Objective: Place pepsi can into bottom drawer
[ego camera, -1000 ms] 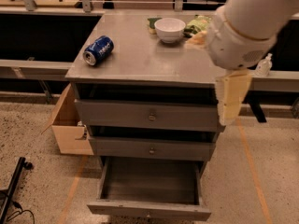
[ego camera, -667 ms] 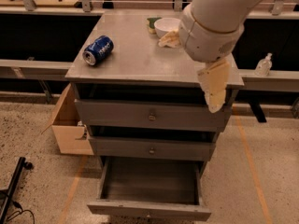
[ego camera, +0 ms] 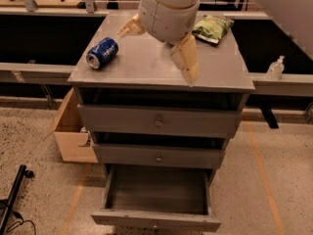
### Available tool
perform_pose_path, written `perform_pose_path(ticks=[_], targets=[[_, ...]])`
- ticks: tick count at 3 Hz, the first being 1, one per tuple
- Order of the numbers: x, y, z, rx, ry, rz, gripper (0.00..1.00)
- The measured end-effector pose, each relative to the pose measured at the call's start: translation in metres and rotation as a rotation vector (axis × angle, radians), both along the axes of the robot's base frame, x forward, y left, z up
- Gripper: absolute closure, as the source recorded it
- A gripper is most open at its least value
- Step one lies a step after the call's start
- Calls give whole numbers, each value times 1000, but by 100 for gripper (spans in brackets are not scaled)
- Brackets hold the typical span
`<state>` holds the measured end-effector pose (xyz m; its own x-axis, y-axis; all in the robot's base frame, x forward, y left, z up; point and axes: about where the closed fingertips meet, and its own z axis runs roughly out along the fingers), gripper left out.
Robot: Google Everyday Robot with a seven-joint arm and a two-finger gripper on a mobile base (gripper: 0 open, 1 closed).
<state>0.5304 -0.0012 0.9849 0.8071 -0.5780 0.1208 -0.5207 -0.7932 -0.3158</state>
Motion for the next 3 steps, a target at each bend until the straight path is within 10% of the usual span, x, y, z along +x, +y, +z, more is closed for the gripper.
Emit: perform_pose_path(ticks=[3], targets=[[75,10,10,0,-61,112,0]])
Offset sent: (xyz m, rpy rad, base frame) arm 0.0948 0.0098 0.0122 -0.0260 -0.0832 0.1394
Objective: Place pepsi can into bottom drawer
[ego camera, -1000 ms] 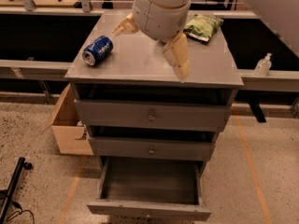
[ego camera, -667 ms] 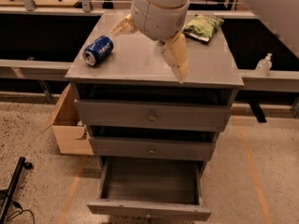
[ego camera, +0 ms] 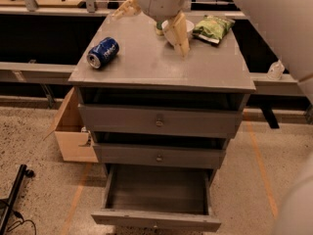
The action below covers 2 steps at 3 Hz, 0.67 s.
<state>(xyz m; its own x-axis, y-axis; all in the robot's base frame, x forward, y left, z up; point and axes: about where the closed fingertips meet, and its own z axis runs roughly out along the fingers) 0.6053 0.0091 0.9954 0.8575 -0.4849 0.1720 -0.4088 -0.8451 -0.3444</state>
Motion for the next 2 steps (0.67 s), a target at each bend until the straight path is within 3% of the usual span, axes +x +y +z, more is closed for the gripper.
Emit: perform_pose_path(ticks=[1,2], targets=[[47,5,-6,14,-27,19,0],[86,17,-21,8,-69,-8,0]])
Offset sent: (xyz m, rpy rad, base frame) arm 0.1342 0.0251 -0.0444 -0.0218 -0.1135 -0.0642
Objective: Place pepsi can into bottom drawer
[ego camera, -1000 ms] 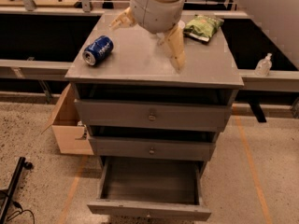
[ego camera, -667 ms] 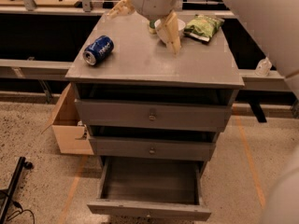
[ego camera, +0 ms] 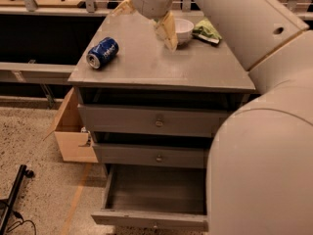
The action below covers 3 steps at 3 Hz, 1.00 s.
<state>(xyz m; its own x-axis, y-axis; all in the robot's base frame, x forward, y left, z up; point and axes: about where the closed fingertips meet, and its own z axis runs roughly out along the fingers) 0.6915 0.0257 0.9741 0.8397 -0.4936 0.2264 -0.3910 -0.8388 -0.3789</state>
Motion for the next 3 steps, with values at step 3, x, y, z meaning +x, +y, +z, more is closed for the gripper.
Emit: perform_pose_path(ticks=[3], targets=[[87,45,-49,-223,-91,18,0]])
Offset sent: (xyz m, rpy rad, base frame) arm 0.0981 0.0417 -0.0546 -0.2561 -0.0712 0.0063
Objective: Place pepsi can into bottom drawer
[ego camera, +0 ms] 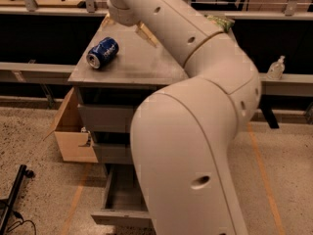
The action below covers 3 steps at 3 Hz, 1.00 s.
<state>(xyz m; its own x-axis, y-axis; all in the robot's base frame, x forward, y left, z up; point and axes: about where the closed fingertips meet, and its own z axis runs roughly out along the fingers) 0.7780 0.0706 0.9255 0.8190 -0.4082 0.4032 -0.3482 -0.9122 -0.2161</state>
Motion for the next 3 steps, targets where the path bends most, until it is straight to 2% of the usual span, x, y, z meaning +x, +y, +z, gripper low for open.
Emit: perform_pose_path(ticks=[1,3], targets=[[17,21,2,-49,-32,13,0],[30,71,-15,-46,-2,50,0]])
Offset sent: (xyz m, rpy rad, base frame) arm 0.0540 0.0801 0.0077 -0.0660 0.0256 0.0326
